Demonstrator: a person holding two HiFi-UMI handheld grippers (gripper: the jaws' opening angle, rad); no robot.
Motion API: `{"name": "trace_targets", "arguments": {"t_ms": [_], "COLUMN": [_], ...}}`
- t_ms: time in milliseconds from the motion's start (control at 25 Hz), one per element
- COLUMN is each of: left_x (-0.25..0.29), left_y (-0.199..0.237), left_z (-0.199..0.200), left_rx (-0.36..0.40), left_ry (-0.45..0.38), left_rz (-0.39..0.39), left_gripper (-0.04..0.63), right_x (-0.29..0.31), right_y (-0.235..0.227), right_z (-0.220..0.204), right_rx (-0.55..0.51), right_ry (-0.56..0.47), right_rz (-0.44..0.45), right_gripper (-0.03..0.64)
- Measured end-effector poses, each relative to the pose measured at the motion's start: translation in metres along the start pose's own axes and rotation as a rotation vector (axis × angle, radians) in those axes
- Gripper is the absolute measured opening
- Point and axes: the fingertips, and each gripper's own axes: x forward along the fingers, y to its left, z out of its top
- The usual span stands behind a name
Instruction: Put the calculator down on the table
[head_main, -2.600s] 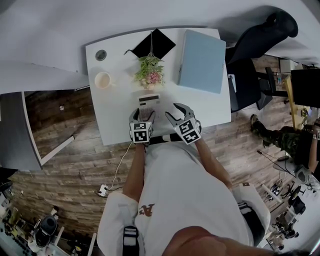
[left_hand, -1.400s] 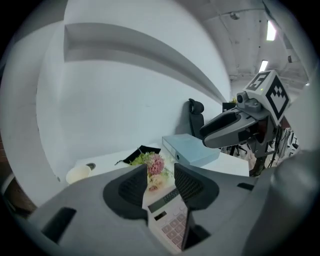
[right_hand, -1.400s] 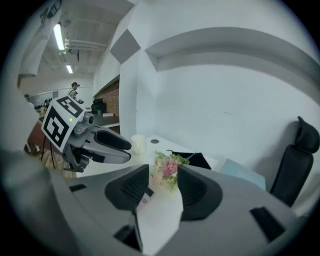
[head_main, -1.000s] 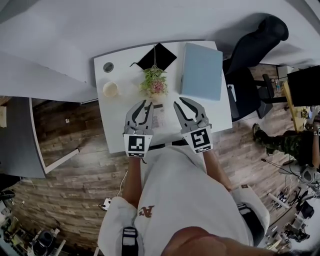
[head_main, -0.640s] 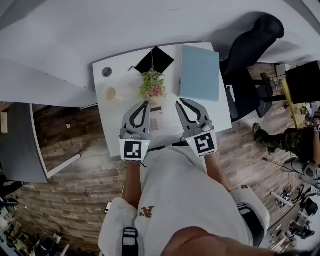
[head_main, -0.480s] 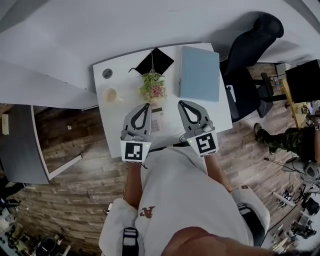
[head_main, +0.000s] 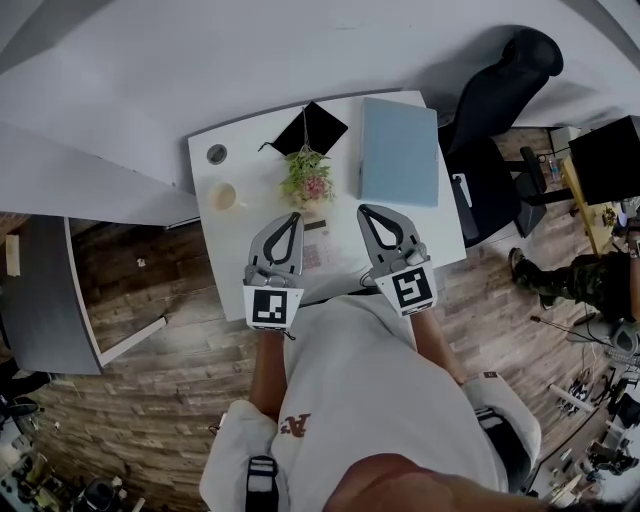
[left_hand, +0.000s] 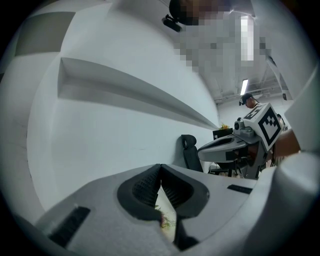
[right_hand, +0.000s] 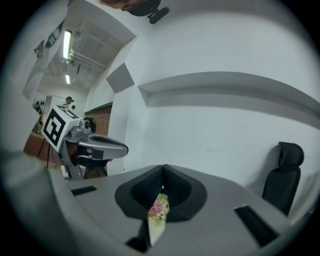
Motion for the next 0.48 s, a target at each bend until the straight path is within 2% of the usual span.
{"name": "trace_targets", "arguments": {"t_ms": [480], "left_x": [-0.0068], "left_y": [0.0025], "left_z": [0.0021], "left_rx": [0.012], "left_ry": [-0.017], "left_rz": [-0.008], "left_gripper": [0.005], "right_x": [-0.0060], "right_y": [0.0046], "right_z": [0.0000], "right_rx": [-0.018], "right_ry": [0.012], "right_rz": [-0.023], "right_gripper": [0.006]}}
